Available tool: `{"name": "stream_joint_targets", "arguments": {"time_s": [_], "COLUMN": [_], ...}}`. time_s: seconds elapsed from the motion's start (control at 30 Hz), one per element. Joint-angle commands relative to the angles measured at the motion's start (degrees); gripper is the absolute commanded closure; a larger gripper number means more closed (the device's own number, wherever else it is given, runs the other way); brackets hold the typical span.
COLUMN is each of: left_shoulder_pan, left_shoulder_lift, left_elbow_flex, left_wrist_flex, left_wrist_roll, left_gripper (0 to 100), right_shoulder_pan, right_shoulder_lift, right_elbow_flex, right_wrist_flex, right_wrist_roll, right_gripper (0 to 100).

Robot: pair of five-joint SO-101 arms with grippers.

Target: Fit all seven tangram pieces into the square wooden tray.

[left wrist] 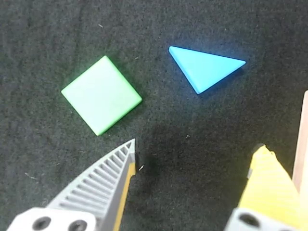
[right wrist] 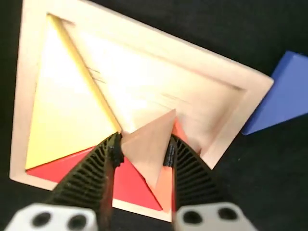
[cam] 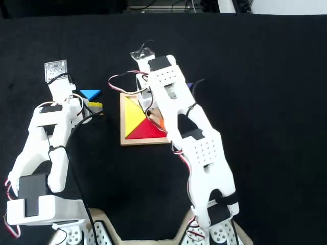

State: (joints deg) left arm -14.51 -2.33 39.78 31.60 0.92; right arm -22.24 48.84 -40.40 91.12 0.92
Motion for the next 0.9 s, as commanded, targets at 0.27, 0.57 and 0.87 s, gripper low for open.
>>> {"name": "stream_joint_targets", "arguments": {"time_s": [0.27,0.57,0.87], "left_shoulder_pan": [0.2,0.2,0.2], "left_shoulder_lift": [-0.8,-0.8,-0.8], "left_elbow_flex": [-0.1,-0.1,-0.1], "left_wrist_flex": [-0.4,-0.4,-0.4], "left_wrist_roll": [-0.5,-0.5,-0.5], "left_gripper": [64,64,64], "right_shoulder_pan": [-1.5,-1.4,2.0], "right_shoulder_lift": [-0.4,-0.3,-0.1], "right_elbow_flex": [-3.3,-5.6,-14.0], "right_wrist_flex": [3.0,4.5,4.6], "right_wrist_roll": [-3.0,-2.5,3.9], "right_gripper": [84.4,79.0,96.2]}}
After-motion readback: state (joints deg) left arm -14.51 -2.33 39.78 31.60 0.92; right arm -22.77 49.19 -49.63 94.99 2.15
